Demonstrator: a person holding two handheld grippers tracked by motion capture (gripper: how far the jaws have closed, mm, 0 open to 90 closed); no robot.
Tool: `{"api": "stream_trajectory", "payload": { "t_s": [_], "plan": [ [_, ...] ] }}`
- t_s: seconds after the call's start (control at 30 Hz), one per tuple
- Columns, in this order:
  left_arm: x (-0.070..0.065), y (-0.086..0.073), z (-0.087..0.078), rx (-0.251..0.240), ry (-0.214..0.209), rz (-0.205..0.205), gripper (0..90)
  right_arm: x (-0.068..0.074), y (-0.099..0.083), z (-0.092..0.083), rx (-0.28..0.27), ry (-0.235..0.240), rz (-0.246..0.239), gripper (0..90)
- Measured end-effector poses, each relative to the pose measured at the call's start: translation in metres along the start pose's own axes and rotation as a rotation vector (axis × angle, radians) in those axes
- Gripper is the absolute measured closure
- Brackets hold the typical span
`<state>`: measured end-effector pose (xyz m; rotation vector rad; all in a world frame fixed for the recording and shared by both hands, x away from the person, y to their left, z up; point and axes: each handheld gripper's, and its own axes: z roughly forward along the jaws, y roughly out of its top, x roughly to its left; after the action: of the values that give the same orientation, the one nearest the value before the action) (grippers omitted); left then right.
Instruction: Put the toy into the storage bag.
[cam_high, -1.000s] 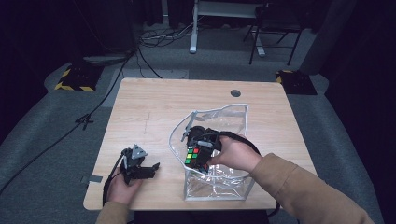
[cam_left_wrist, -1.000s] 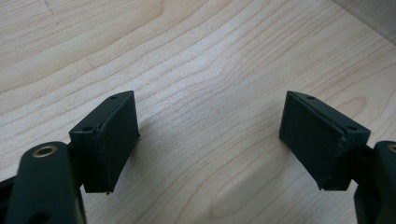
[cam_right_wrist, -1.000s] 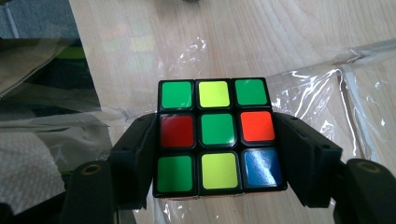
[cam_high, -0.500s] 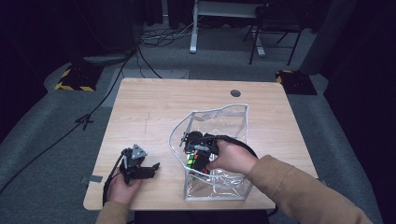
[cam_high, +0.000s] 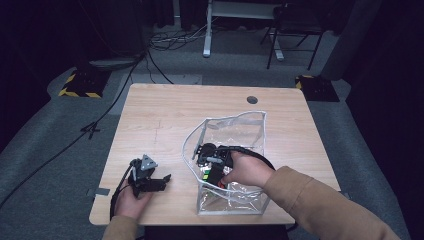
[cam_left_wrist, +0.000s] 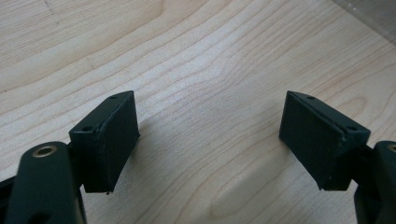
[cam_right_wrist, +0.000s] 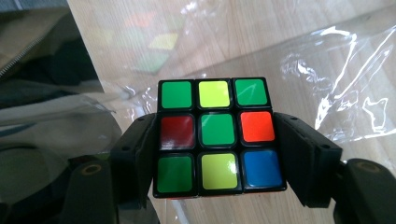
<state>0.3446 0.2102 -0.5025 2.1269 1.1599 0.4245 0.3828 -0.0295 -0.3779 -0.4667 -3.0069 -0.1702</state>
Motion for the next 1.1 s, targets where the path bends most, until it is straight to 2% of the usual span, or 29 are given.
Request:
{"api": "stream_trajectory", "payload": {
  "t_s": [0.3,0.33,0.4,0.47,0.53,0.57,0.63,0.77,0.9,0.97,1.07,1.1],
  "plan": [
    [0.000,0.000,-0.001,0.003,0.010,0.004,20.1,0.001,0.000,0.004,0.021,0.022,0.002,34.0],
    [0.000,-0.001,-0.001,0.003,0.012,0.003,20.1,0.001,0.000,0.006,0.010,0.032,0.007,34.0],
    [-0.001,-0.001,-0.001,-0.003,0.012,0.004,20.1,0.000,0.000,0.006,0.034,0.021,-0.007,33.9],
    [-0.001,-0.002,-0.001,-0.003,0.005,0.001,20.1,-0.002,0.000,0.007,0.031,0.012,-0.025,33.9],
    [-0.001,-0.002,-0.001,-0.003,0.005,0.001,20.1,-0.001,0.000,0.007,0.057,0.014,-0.011,33.8],
    [-0.001,-0.002,-0.001,-0.003,0.005,0.000,20.1,0.000,-0.001,0.009,0.041,0.028,0.003,33.9],
    [-0.001,-0.002,-0.001,-0.003,0.005,0.000,20.1,-0.001,0.000,0.008,0.052,0.008,-0.027,33.8],
    [-0.001,-0.002,-0.001,-0.003,0.006,0.001,20.1,-0.001,0.000,0.010,0.060,0.007,-0.032,33.8],
    [-0.001,-0.002,-0.001,-0.003,0.006,0.001,20.1,0.000,-0.001,0.012,0.056,0.029,-0.001,33.8],
    [-0.001,-0.002,-0.001,-0.002,0.007,0.001,20.1,0.000,-0.001,0.011,0.085,0.018,0.000,33.8],
    [-0.001,-0.002,-0.001,-0.003,0.006,0.001,20.1,0.000,-0.001,0.012,0.082,0.017,-0.005,33.8],
    [-0.001,-0.002,-0.001,-0.003,0.006,0.001,20.1,0.000,-0.002,0.014,0.059,0.029,0.009,34.0]
  ]
}}
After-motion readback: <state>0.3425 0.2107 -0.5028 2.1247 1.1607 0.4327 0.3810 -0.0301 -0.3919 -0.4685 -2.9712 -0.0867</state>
